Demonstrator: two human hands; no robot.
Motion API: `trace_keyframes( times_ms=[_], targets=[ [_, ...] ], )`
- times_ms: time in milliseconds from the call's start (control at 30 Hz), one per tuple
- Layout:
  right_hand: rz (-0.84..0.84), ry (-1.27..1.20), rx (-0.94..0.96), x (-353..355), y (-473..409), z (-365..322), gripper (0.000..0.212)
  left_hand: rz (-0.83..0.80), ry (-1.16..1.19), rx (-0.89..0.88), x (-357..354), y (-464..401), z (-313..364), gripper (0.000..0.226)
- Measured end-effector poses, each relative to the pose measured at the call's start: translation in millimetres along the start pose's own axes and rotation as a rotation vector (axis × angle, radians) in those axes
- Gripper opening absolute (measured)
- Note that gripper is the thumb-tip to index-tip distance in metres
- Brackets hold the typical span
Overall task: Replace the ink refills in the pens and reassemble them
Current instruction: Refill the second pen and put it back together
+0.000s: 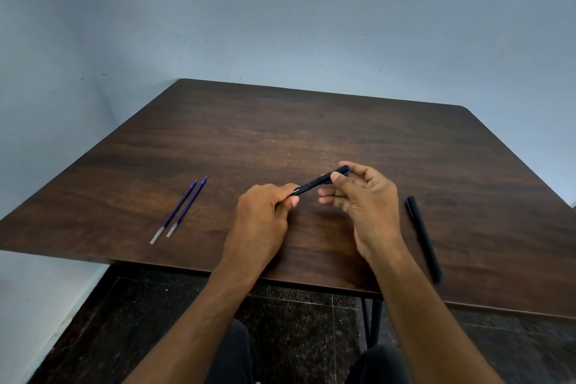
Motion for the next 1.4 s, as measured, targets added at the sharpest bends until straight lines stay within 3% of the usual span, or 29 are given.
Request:
trace_keyframes(
  times_ms=[133,433,1133,1300,1400],
  targets=[
    [-0.001,0.007,0.001,-1.1,0.0,1.0,0.016,-0.018,0.020,-0.005,-2.3,0.3,1.6,0.018],
    [-0.058,-0.119,-0.058,-1.8,-6.5,10.7,0.008,-0.014,-0.032,-0.082,-0.8,-2.0,7.5,0.016],
    [-0.073,-0.171,-0.041,-2.0,-8.0,19.0,0.008,-0.015,-0.053,-0.101,-3.6,-3.6,7.1,0.013],
    [-0.096,-0.219,-0.052,-3.1,-5.6,16.3,0.009,-0.024,-0.043,-0.063,-6.9,-1.9,8.2,0.017],
    [-0.096,-0.153,-0.055,-6.0,-1.9,15.5,0.009,-0.039,-0.018,-0.060,-9.0,1.6,10.7,0.033]
  ],
)
Point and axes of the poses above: each hand's wrist, its own y-axis away from the middle knuckle, its own x-axis out of the back of the hand, z = x × y, the point moved 9 cm from there along -y, towards the middle knuckle, and after that the axes turned 15 degrees about -x, right-handed, at the moved point
